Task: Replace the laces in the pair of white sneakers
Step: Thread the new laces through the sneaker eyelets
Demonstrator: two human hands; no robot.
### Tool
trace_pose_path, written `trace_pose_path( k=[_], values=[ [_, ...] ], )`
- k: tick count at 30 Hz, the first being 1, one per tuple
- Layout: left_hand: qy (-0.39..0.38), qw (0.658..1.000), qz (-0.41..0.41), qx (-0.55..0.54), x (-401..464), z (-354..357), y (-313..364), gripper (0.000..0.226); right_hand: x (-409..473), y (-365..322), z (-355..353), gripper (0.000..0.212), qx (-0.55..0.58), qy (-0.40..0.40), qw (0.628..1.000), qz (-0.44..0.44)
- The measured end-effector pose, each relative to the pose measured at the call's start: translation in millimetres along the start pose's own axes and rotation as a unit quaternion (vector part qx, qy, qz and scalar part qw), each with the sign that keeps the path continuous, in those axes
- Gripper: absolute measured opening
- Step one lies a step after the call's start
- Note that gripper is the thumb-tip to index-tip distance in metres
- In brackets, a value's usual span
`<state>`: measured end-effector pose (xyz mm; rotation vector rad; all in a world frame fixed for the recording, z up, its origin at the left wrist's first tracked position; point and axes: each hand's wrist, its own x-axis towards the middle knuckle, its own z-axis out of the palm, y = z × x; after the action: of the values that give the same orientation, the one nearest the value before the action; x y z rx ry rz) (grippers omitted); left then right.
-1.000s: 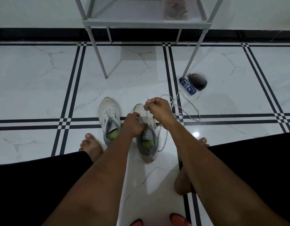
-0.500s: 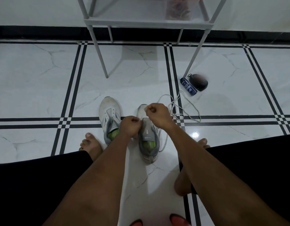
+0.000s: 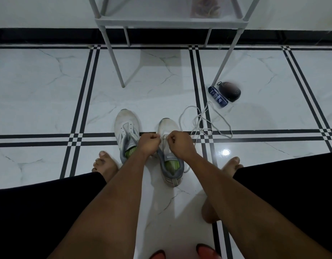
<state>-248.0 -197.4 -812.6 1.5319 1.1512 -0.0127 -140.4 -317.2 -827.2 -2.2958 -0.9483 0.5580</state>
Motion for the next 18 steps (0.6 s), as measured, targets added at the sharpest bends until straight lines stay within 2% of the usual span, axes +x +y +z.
trace_pose_path(
  k=[6,13,18],
  values=[
    [-0.021,0.999,-0.018,-0.015,4,3,-1,0.029,-2,1,4,0.023,0.009,0.017,1.0,0.007],
    [-0.047,0.998,-0.041,-0.021,6,4,1,0.027,1,0,3,0.026,-0.085,-0.003,0.996,-0.04],
    [-0.068,0.997,-0.042,0.01,11,6,2,0.027,6,-5,-1,0.014,-0.158,-0.031,0.984,-0.07]
  ],
)
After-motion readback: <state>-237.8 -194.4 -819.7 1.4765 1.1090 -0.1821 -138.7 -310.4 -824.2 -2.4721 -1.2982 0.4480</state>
